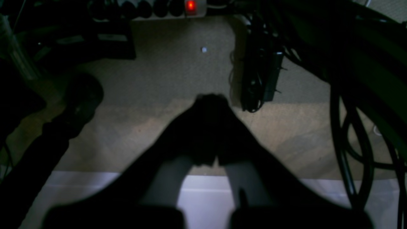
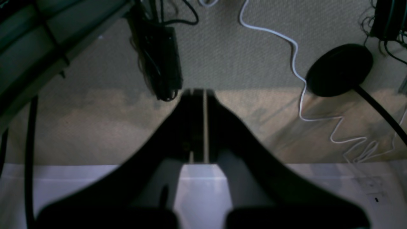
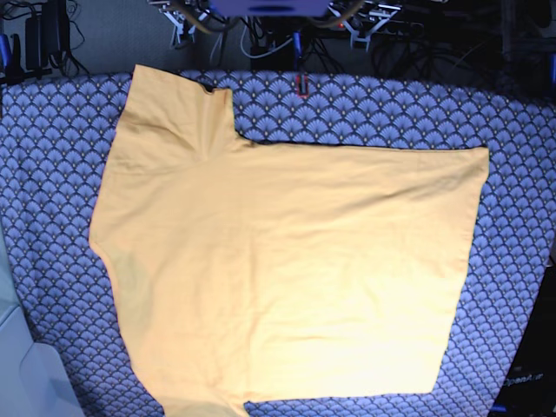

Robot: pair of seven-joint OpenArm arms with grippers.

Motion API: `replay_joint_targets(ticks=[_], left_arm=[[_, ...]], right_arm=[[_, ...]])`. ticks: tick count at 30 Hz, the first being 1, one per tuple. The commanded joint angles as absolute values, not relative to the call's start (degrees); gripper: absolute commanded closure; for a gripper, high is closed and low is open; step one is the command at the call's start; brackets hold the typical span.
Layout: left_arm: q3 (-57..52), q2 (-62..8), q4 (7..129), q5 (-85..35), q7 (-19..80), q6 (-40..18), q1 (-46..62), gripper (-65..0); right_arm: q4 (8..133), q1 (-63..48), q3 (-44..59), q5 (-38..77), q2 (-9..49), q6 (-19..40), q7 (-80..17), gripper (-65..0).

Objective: Fold the T-shirt properly

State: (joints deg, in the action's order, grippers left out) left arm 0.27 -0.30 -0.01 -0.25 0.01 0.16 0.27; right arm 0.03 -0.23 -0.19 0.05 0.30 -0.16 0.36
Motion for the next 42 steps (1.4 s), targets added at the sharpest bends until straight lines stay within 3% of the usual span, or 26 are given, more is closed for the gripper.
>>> replay_joint_targets(ticks=[1, 42], left_arm=[[0.4, -0.4, 0.0, -0.04, 0.04, -0.04, 0.22, -0.2], [0.4, -0.48, 0.0, -0.04, 0.48, -0.04, 0.04, -0.1]], right_arm=[[0.0, -0.48, -0.31, 0.22, 0.4, 0.48, 0.04, 0.0], [0.0, -1.89, 0.13, 0.31, 0.84, 0.48, 4.7, 0.0]])
